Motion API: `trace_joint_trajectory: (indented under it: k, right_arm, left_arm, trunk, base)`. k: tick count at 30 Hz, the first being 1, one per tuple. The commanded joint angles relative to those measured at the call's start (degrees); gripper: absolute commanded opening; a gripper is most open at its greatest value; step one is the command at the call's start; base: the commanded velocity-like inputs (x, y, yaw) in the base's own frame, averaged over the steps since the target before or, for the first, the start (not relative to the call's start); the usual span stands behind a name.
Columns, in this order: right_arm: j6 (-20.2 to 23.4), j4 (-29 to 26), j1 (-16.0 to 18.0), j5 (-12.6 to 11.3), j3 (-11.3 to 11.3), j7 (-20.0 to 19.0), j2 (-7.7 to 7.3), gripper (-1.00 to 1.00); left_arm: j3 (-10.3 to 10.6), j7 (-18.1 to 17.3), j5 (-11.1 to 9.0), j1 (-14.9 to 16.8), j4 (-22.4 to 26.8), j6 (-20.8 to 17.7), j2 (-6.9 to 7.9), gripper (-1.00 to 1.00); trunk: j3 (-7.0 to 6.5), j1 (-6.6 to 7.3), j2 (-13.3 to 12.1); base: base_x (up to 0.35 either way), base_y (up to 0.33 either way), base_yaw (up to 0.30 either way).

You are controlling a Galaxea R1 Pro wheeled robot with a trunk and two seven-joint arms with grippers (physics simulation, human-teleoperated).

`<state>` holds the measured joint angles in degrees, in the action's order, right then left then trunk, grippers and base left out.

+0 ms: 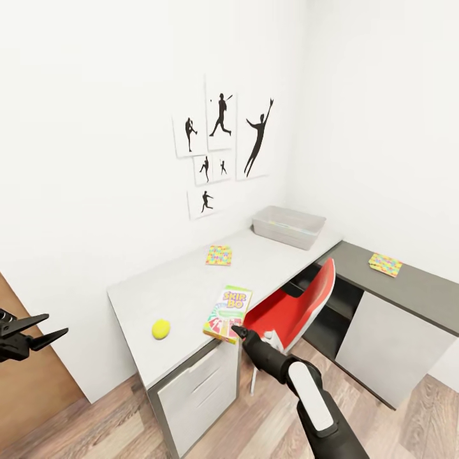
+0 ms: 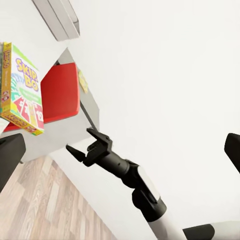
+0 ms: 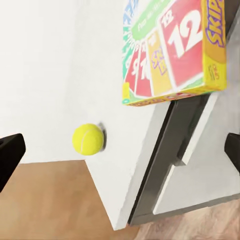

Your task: Put all the toys in the child's room - the three board games (two on the bed and one on the table), the two jigsaw puzzles on the table, and the tennis ball on the table - inside the toy box on the table in the child's room.

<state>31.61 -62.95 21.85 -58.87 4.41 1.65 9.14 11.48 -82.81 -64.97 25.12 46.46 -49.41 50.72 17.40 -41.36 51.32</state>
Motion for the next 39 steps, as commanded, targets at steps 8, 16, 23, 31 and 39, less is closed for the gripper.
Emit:
trace_joint_trajectory:
  k: [8,16,23,31,39]
  right_arm:
    - [0.04,-0.12,0.04,-1.78,-0.37,4.99,-0.02,1.0]
    - [0.06,0.0,0.03,-4.9,-0.5,5.06,-0.38,1.0]
    - [0.09,0.06,-0.03,-5.5,-0.38,5.0,-0.58,1.0]
    - [-0.88,2.13,0.03,-5.79,-0.59,5.05,-0.07,1.0]
    - [-4.62,5.43,-0.03,-15.53,-1.32,5.06,-0.16,1.0]
  left_arm:
    - [0.33,-0.25,-0.34,0.11,-0.05,-0.6,0.07,1.0]
    - [0.3,-0.25,-0.34,0.11,-0.05,-0.6,-0.01,1.0]
    - [0.3,-0.19,-0.34,0.11,-0.05,-0.6,-0.13,1.0]
    - [0.3,-0.16,-0.34,0.11,-0.05,-0.58,-0.18,1.0]
    - [0.36,-0.18,-0.38,0.11,-0.05,-0.6,-0.1,1.0]
  trunk:
    - [1.52,-1.77,3.29]
    - [2.96,-3.53,6.5]
    - [4.21,-5.07,9.3]
    - [5.65,-6.82,12.51]
    - [7.08,-8.58,15.72]
  base:
    - [0.0,0.0,0.0]
    - [0.0,0.0,0.0]
    - [0.0,0.0,0.0]
    - [0.0,0.0,0.0]
    - [0.0,0.0,0.0]
